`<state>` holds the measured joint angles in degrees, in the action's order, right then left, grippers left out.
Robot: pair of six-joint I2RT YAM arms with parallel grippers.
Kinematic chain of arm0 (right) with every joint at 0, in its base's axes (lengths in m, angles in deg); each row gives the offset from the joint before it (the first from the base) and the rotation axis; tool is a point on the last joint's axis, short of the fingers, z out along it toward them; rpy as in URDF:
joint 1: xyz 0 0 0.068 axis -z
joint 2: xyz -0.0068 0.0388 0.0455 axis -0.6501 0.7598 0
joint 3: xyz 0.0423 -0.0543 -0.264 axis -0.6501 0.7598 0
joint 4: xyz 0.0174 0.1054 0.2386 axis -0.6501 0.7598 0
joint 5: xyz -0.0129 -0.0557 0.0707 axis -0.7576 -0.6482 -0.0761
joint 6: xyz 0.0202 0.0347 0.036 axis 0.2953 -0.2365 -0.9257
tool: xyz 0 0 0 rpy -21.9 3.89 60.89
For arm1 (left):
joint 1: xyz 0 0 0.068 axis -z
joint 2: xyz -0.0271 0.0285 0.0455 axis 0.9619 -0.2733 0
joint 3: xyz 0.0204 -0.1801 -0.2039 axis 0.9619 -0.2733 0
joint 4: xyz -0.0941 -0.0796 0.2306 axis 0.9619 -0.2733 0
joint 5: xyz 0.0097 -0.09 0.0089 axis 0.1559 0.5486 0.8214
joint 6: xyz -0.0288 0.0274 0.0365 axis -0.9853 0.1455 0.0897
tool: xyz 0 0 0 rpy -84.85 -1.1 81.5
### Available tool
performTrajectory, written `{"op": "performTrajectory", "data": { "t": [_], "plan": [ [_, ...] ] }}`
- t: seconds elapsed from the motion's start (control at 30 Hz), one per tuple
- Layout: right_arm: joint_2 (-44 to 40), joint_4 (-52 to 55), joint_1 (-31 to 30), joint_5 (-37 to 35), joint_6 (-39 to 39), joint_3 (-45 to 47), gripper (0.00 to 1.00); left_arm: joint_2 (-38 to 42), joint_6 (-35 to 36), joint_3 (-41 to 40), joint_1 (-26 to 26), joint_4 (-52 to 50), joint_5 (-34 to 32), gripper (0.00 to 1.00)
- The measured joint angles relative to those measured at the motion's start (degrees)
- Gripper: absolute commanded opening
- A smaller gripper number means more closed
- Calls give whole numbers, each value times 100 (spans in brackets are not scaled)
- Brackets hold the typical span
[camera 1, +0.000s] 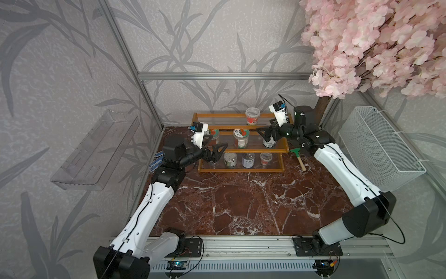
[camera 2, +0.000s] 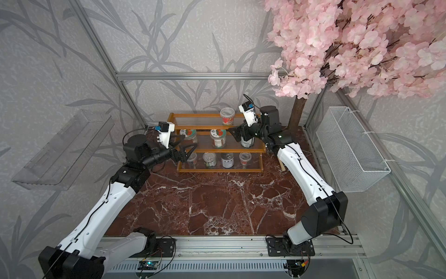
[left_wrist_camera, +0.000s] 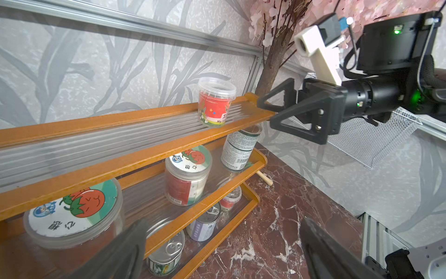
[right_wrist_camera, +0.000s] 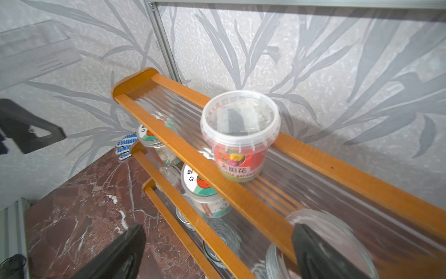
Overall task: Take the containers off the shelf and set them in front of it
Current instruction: 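Pick up a container from the shelf.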
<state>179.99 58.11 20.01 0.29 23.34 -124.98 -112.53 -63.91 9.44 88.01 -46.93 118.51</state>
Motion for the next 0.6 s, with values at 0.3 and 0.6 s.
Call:
{"op": "performTrajectory", "data": {
  "t": [0.3, 0.6],
  "plan": [
    [1320, 66, -17, -214, -2, -1740, 99, -120, 219, 214, 33, -118, 22, 100],
    [1864, 382, -59, 146, -24, -2492, 99, -138, 286, 214, 33, -118, 114, 100]
  ]
}}
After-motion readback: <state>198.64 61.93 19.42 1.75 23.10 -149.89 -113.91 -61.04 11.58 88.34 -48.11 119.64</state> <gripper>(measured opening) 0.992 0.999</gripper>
